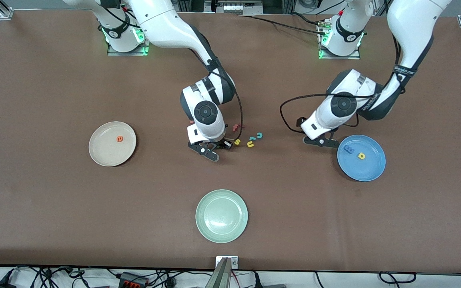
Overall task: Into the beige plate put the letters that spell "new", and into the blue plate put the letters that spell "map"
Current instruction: 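Grasp the green letter with the right gripper while the left gripper grasps the cyan letter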
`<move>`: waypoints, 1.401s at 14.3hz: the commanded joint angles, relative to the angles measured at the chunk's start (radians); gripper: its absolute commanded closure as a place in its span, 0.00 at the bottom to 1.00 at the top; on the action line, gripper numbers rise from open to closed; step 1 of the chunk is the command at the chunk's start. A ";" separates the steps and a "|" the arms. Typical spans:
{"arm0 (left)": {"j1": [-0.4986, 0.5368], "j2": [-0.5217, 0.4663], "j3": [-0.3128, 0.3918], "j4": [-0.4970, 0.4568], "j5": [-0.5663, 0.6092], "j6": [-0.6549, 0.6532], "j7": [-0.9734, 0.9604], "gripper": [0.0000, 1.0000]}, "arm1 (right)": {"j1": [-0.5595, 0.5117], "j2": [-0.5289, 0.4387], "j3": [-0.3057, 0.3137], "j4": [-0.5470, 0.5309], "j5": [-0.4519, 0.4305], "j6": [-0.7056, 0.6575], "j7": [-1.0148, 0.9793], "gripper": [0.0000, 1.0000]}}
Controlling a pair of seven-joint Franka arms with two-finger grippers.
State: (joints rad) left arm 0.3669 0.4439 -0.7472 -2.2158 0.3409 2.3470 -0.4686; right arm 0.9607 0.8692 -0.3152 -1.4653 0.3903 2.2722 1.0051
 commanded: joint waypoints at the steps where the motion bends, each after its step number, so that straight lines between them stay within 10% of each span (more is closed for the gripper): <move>1: 0.027 -0.010 -0.011 -0.071 0.099 0.069 0.012 0.00 | 0.003 0.016 0.001 0.019 0.019 -0.007 0.009 0.73; 8: 0.070 0.053 0.000 -0.079 0.259 0.080 0.010 0.34 | -0.002 -0.030 -0.033 0.017 -0.030 -0.082 -0.037 0.73; 14: 0.084 0.099 -0.004 -0.081 0.260 0.112 0.002 0.48 | -0.019 -0.096 -0.247 -0.018 -0.030 -0.384 -0.402 0.74; 20: 0.089 0.056 -0.014 -0.071 0.260 0.081 0.025 0.89 | -0.014 -0.242 -0.433 -0.307 -0.033 -0.395 -0.810 0.74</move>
State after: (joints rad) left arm 0.4431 0.5129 -0.7474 -2.2925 0.5753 2.4420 -0.4620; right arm 0.9308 0.7314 -0.7019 -1.6301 0.3679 1.8716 0.3208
